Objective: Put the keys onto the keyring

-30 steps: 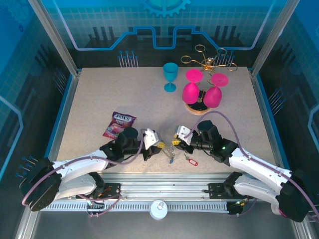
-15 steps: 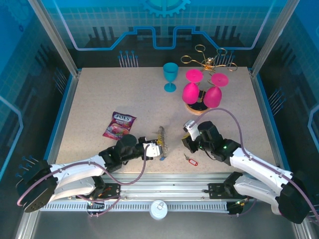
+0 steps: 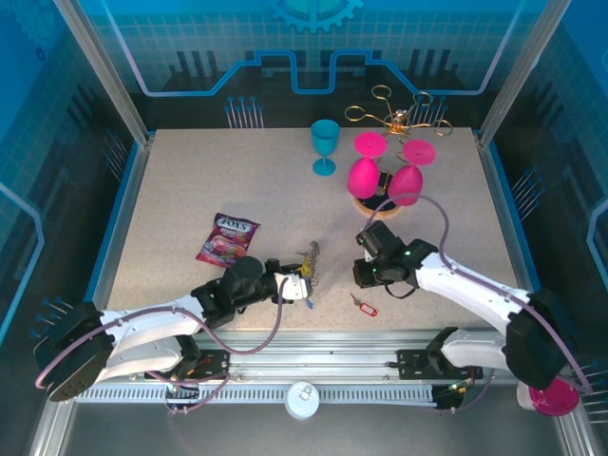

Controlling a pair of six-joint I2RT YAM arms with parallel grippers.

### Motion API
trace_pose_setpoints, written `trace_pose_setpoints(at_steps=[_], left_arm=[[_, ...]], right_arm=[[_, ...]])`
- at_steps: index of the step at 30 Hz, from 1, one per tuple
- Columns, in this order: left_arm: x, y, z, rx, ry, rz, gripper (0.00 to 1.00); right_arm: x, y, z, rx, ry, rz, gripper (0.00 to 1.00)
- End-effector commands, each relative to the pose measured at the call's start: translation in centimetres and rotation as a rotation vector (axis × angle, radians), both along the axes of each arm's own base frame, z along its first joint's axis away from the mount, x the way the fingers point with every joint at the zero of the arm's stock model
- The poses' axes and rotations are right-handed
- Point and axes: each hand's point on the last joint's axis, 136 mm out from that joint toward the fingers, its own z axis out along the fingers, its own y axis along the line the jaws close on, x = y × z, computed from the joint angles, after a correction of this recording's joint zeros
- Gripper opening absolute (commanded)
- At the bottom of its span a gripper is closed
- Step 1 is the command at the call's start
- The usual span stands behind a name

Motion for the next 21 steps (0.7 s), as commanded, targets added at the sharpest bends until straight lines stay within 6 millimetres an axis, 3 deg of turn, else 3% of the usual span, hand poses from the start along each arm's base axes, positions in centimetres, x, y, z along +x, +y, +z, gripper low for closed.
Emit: trace_pose_setpoints(at_steps=[1,6,10,21], left_arm=[[0.2,0.0,-0.9,0.01,0.067,0.024,0.0],[0.1,-0.2,-1.2,0.009,0.098,0.026,0.0],[0.2,-0.2,-1.2,0.009,0.103,0.03,0.0],[0.2,-0.2,-1.0,0.005,0.105,0.033,0.0]], right_arm=[[-3.0,-1.3,-1.6,-0.061,0.185,-0.058,0.25],[-3.7,-0.2,-2.9,-0.074,0.173,0.052,0.32],[-4.5,-0.1,-4.3,-0.103,0.194,0.101,0.32],[-4.7,0.4,-5.8,-0.145,0.221,0.133,0.24]])
